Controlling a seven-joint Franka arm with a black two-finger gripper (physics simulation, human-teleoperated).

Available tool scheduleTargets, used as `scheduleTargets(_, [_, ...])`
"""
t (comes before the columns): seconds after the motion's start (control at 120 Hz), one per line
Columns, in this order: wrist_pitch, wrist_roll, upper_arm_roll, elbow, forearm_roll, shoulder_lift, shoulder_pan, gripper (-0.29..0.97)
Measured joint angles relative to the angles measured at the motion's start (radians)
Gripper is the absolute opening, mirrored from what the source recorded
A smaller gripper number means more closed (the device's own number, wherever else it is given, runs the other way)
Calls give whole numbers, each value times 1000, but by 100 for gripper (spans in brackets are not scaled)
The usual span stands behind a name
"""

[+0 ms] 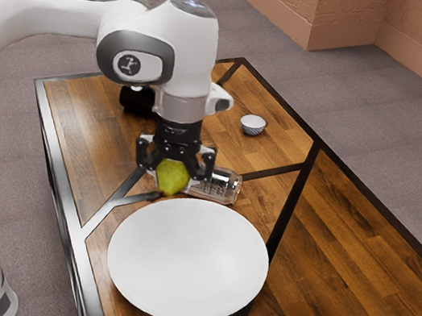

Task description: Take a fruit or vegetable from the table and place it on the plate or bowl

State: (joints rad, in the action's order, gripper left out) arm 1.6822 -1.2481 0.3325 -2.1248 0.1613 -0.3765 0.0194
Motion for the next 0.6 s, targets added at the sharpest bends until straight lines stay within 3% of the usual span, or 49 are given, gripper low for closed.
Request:
scheduleTargets(0.15, [36,-24,99,105,22,150,1,27])
scheduleTargets(0.267, [69,-44,119,142,31,217,0,50])
scheduleTargets(0.417, [59,-69,176,206,27,225,-2,62])
scheduleTargets(0.517, [2,-71,202,295,-42,259,-5,65])
scheduleTargets(0.6, [-42,-71,319,407,-117,363,10,66])
